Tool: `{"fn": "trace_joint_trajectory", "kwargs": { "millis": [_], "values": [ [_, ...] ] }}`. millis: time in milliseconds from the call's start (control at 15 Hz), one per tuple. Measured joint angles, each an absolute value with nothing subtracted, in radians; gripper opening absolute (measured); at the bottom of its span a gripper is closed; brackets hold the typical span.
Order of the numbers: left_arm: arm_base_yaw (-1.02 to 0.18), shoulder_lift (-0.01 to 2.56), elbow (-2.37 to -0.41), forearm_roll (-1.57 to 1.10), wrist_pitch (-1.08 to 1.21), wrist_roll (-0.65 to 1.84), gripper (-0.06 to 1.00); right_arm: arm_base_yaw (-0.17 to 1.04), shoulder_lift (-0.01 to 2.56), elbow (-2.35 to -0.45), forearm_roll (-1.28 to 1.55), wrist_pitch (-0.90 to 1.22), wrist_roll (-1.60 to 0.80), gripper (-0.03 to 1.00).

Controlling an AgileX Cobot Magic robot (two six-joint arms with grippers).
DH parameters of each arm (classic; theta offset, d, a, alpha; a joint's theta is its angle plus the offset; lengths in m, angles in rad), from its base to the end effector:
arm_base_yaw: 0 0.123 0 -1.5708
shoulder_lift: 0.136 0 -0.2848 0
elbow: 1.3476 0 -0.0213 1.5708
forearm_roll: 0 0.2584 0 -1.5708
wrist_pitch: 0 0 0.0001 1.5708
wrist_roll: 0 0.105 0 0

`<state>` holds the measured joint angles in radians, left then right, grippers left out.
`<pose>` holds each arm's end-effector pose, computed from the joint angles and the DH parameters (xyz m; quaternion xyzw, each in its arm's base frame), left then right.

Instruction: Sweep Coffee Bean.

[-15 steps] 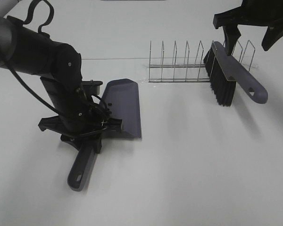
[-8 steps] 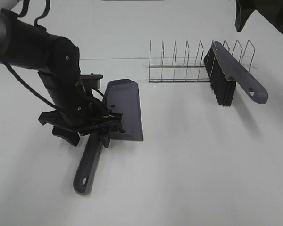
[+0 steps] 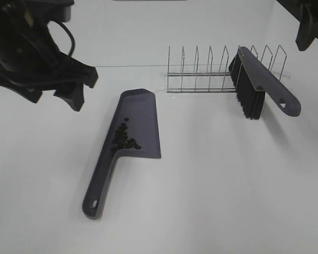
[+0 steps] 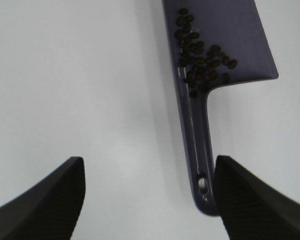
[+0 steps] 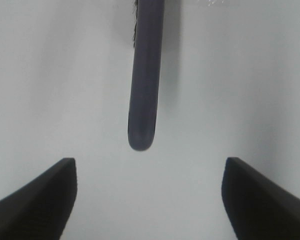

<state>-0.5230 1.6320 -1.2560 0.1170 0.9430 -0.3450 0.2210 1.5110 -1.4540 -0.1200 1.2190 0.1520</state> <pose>0.3035 -0.1635 0.2506 0.1132 0.9778 -0.0232 0.1748 0.3132 0.0583 0.3393 -0.0434 0.9791 -0.0230 0.1972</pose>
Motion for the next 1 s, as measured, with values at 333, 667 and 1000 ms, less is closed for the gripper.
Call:
{"fn": "trace_joint_trajectory", "kwargs": {
  "millis": [333, 667, 1000],
  "values": [
    [-0.523, 1.405, -1.256, 0.128, 1.164, -0.345, 0.68, 0.221, 1.253, -1.167, -0.118, 1.219, 0.152, 0.77],
    [-0.523, 1.077, -0.994, 0.119, 1.21, -0.345, 0.68, 0.221, 0.923, -0.803, -0.118, 1.219, 0.152, 0.77],
    [-0.523, 0.739, -0.742, 0.096, 1.219, -0.267, 0.68, 0.221, 0.563, -0.583, -0.122, 1.221, 0.143, 0.77]
  ]
}}
